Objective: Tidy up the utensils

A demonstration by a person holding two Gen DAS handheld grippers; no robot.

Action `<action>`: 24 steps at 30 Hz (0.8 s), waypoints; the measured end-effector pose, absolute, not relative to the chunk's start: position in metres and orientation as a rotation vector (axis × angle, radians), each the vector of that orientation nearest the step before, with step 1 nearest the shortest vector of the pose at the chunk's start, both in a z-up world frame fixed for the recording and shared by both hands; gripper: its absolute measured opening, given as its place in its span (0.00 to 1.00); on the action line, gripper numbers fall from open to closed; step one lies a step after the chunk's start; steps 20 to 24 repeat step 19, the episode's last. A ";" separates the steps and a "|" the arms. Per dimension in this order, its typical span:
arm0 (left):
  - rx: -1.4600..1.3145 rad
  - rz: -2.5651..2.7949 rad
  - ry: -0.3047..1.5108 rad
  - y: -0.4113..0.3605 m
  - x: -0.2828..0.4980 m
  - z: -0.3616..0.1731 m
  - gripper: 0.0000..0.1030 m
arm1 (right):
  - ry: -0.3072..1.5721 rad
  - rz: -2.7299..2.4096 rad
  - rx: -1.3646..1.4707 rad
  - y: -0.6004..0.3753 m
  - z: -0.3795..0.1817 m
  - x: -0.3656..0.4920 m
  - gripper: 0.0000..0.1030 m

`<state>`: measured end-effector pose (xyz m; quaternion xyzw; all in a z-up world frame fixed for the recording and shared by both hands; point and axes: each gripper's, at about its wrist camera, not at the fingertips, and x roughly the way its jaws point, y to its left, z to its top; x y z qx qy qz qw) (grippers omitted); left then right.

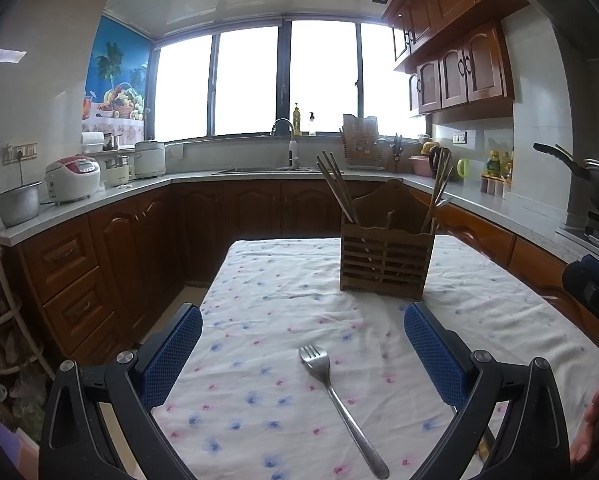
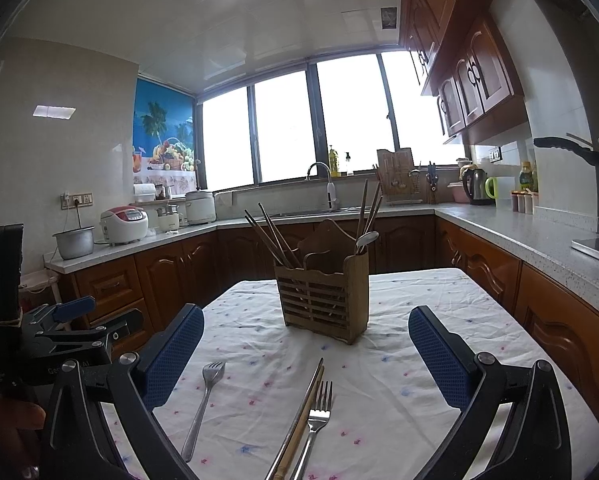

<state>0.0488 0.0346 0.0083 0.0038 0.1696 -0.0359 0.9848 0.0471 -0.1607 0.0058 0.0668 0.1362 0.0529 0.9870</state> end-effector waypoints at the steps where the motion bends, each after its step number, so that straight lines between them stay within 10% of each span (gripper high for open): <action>1: 0.008 -0.075 0.341 0.034 0.049 0.009 0.99 | 0.274 0.107 0.135 -0.161 0.005 0.047 1.00; 24: -0.005 -0.083 0.351 0.030 0.052 0.010 0.99 | 0.292 0.099 0.148 -0.166 0.003 0.053 1.00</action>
